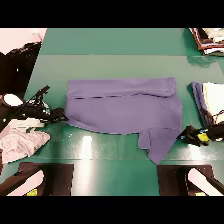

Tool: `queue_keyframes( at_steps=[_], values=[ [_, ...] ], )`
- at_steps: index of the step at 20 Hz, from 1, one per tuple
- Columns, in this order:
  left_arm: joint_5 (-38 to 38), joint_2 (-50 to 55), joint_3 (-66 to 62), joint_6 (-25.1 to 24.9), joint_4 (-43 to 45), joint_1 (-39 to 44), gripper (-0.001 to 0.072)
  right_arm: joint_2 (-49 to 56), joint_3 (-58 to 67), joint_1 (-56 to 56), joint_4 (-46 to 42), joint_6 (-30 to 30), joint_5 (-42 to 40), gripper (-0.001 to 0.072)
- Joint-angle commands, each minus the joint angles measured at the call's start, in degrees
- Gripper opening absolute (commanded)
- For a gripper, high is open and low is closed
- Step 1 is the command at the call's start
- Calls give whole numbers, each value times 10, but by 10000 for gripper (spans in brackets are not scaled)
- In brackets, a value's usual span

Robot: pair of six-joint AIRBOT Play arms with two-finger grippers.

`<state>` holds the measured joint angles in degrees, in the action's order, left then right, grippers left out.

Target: Fold the shirts.

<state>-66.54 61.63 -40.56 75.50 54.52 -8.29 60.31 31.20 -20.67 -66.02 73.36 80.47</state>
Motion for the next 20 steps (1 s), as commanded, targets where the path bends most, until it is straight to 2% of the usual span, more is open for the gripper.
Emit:
queue_keyframes(
  at_steps=[1,2,3,4,6,7,12,17,20],
  values=[
    [0,0,-8,-2,-1,0,25,31,-27,53,36,2,-34,386],
    [-1,0,-8,-2,0,0,25,43,-19,74,35,2,-40,369],
    [-2,0,-8,-5,0,0,25,52,-11,93,34,2,-45,291],
    [-6,0,-8,-6,0,0,26,58,-4,107,33,1,-50,242],
    [-24,0,-8,-6,8,0,25,59,10,126,27,1,-49,46],
    [-37,-5,-7,-5,20,0,24,51,17,132,17,1,-43,17],
    [-107,-134,6,43,148,0,23,-78,53,133,-82,2,48,16],
    [-192,-246,96,75,108,0,24,-227,62,127,-106,17,86,15],
    [-141,-237,62,84,102,0,24,-220,120,128,-104,18,68,15]
  ],
)
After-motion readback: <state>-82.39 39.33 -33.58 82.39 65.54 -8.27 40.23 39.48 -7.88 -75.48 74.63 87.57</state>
